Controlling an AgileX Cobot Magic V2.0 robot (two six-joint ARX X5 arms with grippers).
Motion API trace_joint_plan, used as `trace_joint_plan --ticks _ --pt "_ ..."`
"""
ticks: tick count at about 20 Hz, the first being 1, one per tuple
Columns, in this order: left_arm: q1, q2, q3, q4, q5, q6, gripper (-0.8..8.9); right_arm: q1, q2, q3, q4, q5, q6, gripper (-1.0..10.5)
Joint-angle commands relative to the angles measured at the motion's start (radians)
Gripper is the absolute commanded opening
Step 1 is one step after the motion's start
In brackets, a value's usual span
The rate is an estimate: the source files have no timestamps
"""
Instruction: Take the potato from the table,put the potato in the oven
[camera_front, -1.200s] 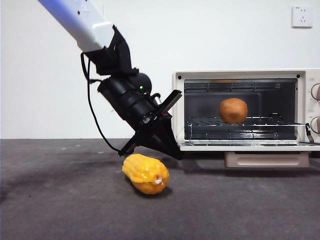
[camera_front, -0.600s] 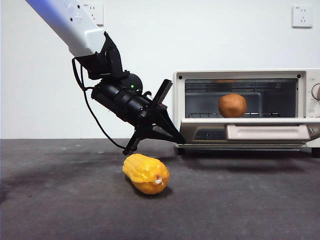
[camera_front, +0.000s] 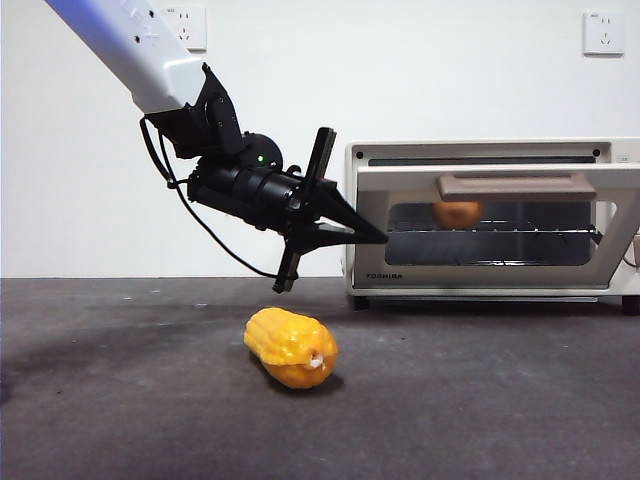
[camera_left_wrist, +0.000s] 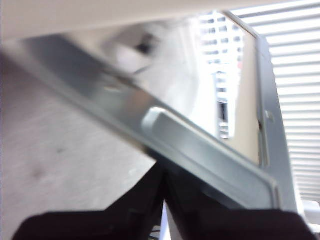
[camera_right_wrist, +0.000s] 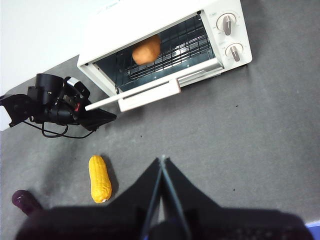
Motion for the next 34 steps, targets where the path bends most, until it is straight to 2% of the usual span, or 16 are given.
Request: trace_joint_plan --ticks 1,7,13,25,29,34 --pt "0.009 0.002 0.005 0.014 0.011 -0.032 -0.08 0.000 -0.003 -0.003 -0.021 0.000 0.008 -0.1" --pt "0.022 0.001 0.006 0.024 0.012 -0.051 -0.08 0.000 -0.003 -0.003 -0.021 0.000 0.007 -0.1" --pt "0.032 -0.004 0.019 0.127 0.057 -0.154 -0.08 0.000 -0.003 -0.003 -0.022 0.000 0.007 -0.1" --pt "0.031 -0.004 0.248 0.127 0.057 -0.225 -0.08 0.000 -0.003 -0.003 -0.021 0.000 0.007 -0.1" --pt "0.029 -0.004 0.354 0.032 0.057 -0.201 -0.08 0.000 -0.003 -0.003 -0.021 0.000 0.007 -0.1" --pt "0.020 -0.010 0.506 -0.191 0.052 -0.058 -0.08 0.000 -0.003 -0.003 -0.021 0.001 0.003 -0.1"
